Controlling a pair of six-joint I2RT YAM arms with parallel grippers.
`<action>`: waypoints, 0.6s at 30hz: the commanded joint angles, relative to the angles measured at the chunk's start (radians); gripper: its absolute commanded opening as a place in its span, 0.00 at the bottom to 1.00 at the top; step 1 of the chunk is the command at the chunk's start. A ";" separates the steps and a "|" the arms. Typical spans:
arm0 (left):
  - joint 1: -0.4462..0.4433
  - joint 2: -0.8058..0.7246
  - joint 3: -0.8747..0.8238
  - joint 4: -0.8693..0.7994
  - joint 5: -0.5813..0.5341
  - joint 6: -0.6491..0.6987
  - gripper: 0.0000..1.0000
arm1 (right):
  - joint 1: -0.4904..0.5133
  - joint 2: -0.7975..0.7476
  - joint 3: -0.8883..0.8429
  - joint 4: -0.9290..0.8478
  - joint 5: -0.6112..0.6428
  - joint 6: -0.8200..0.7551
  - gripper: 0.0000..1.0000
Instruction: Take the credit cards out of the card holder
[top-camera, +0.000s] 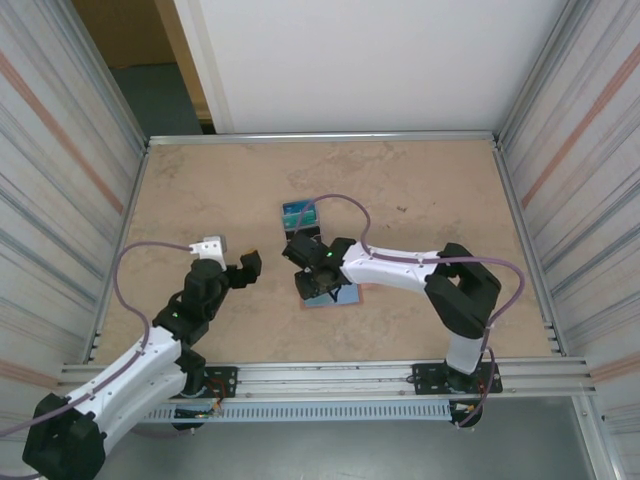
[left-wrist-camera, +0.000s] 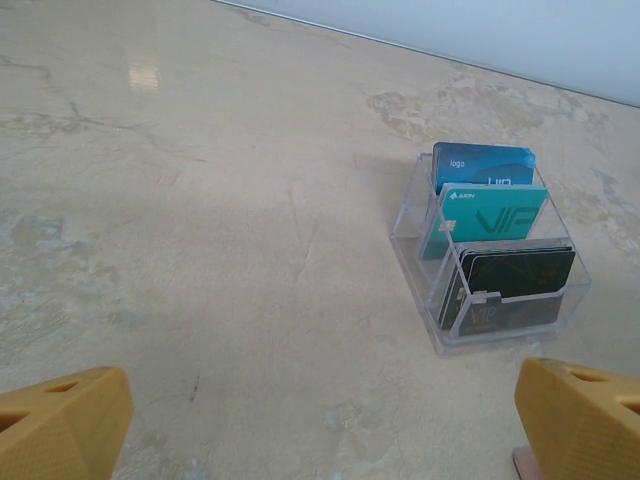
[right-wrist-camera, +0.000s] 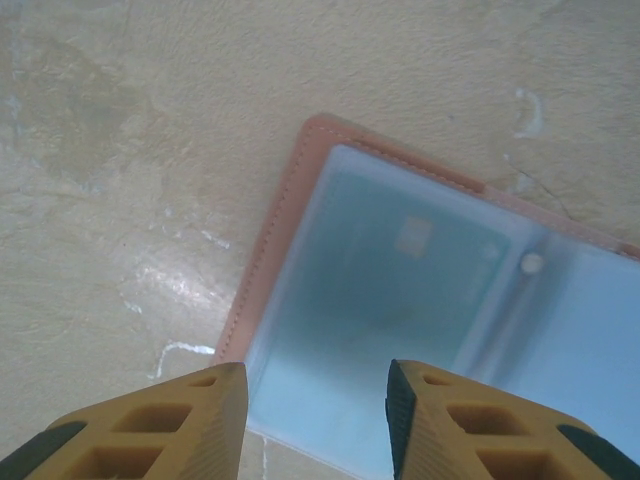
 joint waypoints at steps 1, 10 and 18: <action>0.010 -0.025 -0.016 -0.006 -0.007 -0.019 0.99 | 0.014 0.056 0.055 -0.077 0.054 0.026 0.42; 0.011 -0.024 -0.027 -0.009 -0.007 -0.023 0.99 | 0.016 0.101 0.053 -0.096 0.048 0.048 0.49; 0.011 -0.003 -0.024 -0.017 -0.013 -0.026 0.99 | 0.015 0.102 0.033 -0.046 -0.015 0.058 0.52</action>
